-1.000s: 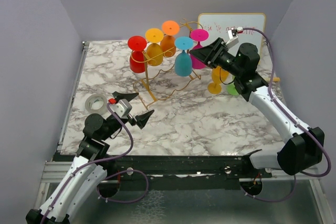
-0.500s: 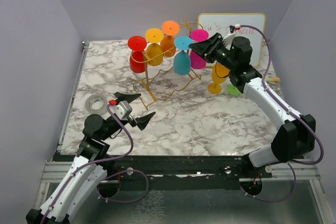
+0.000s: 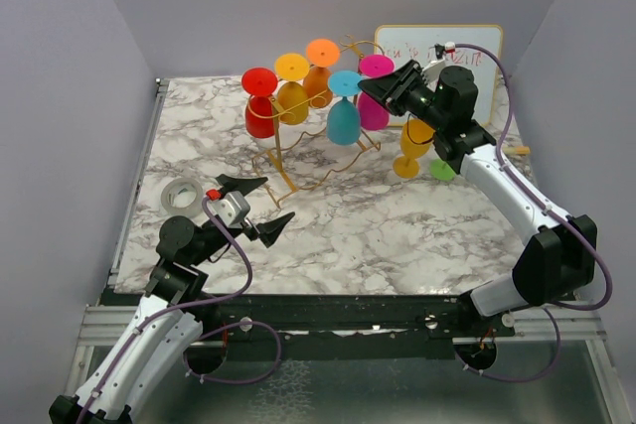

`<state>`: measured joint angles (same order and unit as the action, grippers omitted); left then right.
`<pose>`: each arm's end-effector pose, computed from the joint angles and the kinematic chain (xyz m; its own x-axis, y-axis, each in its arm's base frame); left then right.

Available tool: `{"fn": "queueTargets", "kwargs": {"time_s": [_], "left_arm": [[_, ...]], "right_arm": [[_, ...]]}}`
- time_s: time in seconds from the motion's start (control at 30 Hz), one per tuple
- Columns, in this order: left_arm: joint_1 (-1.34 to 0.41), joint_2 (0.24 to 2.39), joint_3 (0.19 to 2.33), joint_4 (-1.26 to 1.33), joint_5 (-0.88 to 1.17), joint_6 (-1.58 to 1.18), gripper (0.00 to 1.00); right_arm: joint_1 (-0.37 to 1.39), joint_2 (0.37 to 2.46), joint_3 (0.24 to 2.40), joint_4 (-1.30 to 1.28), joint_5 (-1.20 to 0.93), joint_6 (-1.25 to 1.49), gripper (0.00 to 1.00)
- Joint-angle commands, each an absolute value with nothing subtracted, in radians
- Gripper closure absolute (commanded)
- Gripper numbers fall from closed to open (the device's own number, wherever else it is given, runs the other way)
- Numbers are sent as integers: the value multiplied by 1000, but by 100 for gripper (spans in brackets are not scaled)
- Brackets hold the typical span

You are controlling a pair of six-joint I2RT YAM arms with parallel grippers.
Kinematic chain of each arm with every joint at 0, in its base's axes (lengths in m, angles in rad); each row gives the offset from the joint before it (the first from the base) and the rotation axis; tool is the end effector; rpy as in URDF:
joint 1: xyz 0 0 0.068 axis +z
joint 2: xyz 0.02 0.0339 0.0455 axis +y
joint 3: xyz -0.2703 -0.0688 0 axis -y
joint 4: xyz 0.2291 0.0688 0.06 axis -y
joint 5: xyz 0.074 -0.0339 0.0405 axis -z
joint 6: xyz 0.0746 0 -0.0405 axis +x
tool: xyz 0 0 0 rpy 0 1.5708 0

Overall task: Take the wine glass off the wine glass rack
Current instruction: Pick up the wine glass from the wine rack.

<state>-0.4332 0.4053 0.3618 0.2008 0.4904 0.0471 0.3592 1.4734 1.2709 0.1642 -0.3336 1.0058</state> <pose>0.1134 -0.0912 0.2920 0.1793 -0.0372 -0.9831 0.7849 0.6078 0.1202 0.3421 0.1545 0.3897 -0.5584 0.6427 -0.5244 -0.3116 0.4234 0.8507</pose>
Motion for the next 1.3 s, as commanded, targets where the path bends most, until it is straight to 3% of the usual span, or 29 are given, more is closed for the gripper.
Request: {"fn": "queueTargets", "kwargs": {"time_s": [0.0, 0.33, 1.27], "left_arm": [[-428, 407, 348, 221, 523, 38, 1], [-428, 404, 348, 216, 524, 40, 1], [-428, 400, 351, 202, 512, 41, 1]], "right_arm": [[362, 1485, 1298, 169, -328, 1007, 72], [362, 1468, 1302, 152, -319, 1012, 81], [362, 1478, 1284, 163, -322, 1108, 76]]}}
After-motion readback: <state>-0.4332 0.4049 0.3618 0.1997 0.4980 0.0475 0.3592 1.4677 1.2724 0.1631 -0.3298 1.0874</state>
